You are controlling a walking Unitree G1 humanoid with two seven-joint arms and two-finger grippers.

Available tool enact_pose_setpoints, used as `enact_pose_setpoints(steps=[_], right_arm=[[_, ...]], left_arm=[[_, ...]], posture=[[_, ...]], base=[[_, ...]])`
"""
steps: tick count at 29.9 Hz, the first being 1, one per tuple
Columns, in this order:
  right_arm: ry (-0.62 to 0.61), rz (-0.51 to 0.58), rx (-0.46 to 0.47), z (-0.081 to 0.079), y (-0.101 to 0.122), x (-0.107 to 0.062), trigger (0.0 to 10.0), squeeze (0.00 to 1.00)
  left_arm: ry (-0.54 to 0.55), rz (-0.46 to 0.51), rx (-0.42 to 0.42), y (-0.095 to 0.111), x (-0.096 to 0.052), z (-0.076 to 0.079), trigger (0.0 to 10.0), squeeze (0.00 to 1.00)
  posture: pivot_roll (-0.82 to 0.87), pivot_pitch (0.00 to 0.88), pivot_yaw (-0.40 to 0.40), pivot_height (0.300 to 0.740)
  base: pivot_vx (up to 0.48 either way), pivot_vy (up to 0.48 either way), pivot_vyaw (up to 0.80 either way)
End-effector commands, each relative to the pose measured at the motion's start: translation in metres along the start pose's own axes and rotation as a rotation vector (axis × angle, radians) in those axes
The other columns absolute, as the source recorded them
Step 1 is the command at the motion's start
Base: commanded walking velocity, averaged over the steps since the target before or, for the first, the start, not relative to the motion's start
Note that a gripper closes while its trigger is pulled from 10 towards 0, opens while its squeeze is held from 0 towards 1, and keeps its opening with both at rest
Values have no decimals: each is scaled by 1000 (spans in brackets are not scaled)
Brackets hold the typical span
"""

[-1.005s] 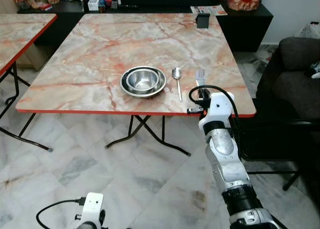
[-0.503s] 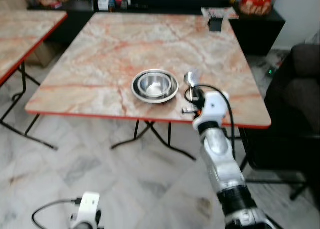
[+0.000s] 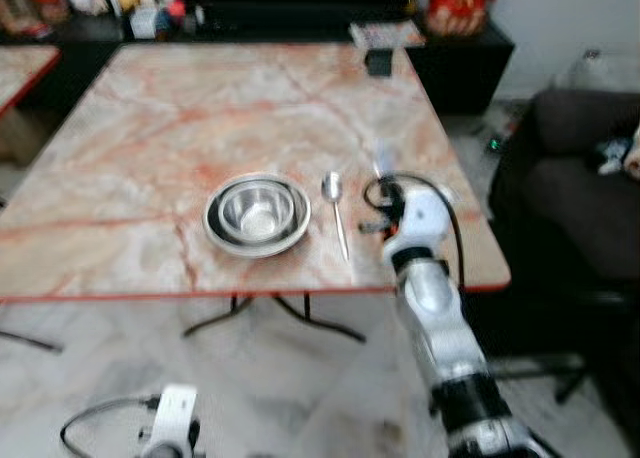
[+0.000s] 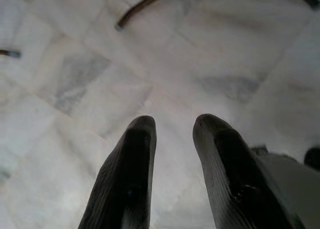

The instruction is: Setting the table

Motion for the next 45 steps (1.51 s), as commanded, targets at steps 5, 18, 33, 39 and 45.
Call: enact_pose_setpoints(steps=[5, 18, 33, 39, 45], right_arm=[[-18, 2, -11, 10, 1, -1, 10000, 0], [-14, -23, -29, 12, -7, -4, 10000, 0], [-27, -54, -38, 15, -17, -2, 10000, 0], [-1, -54, -48, 5, -20, -4, 10000, 0], [8, -48, -34, 1, -20, -5, 10000, 0]], left_arm=[[-16, -18, -8, -6, -1, 9, 10000, 0], [-17, -21, -16, -8, -2, 11, 10000, 0], [-6, -27, -5, -9, -2, 4, 10000, 0], [-4, -28, 1, -9, -2, 2, 10000, 0], [-3, -27, 4, -8, -2, 1, 10000, 0]], posture=[[-2, 131, -5, 740], [-2, 136, -10, 740], [8, 134, 8, 740], [7, 136, 13, 740], [8, 136, 15, 740]], base=[[355, 0, 0], [0, 0, 0], [0, 0, 0], [122, 0, 0], [254, 0, 145]])
Point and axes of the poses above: a point about 5 cm out from each wrist's last joint towards the gripper, its own x axis pointing out of the wrist towards the gripper, its own y axis along the axis of the wrist's last joint, z = x × y, the point moved 6 cm from there along x, pointing out of the wrist towards the gripper, and after that the axes turned 2 degrees about x, right-handed, at the moved point
